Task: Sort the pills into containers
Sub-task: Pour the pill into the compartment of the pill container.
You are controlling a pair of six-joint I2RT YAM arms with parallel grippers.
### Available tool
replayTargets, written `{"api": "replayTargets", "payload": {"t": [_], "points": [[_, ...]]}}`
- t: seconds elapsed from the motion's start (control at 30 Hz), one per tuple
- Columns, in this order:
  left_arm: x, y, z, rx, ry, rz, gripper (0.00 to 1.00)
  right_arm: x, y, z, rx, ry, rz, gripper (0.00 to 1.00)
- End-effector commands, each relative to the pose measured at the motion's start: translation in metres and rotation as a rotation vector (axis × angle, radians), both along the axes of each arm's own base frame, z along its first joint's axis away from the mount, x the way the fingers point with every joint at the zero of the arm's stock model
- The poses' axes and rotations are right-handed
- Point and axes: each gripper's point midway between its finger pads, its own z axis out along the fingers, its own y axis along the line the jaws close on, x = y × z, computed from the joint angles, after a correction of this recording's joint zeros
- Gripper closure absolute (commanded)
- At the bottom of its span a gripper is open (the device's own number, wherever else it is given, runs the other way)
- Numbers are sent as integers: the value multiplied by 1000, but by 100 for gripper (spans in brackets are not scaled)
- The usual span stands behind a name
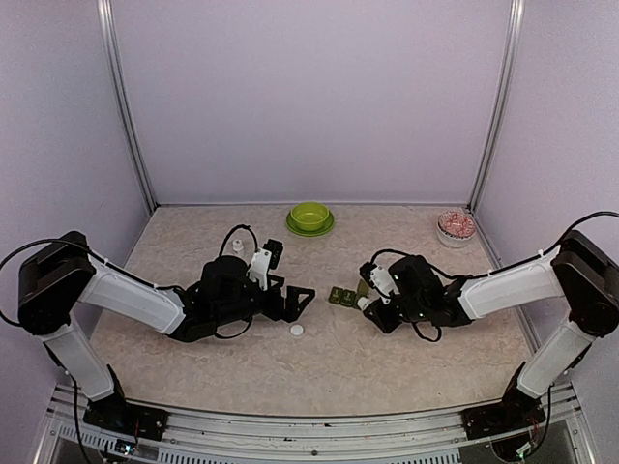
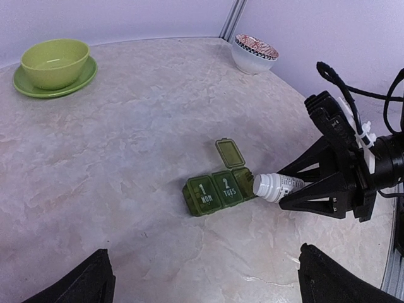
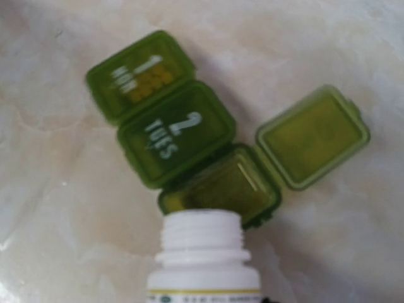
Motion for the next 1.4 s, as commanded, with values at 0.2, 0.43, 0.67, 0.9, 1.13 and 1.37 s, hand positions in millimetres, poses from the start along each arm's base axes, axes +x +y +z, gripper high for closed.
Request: {"api": "replayTargets", "payload": {"t": [0.2, 0.43, 0.67, 0.9, 1.13, 1.37], "points": [[1, 1, 9, -33, -12, 1, 1, 8, -4, 14, -5, -2, -33, 73], [1, 1, 8, -33, -12, 1, 1, 9, -4, 12, -21, 8, -36, 72], [1, 1, 7, -32, -9, 1, 1, 9, -4, 10, -30, 18, -36, 72], [1, 1, 7, -32, -9, 1, 1, 11, -3, 11, -37, 35, -34, 71], [1, 1, 7, -32, -9, 0, 1, 10, -3, 8, -49, 59, -28, 71], [1, 1, 6, -30, -8, 1, 1, 7, -3, 2, -63, 90, -20, 70]]}}
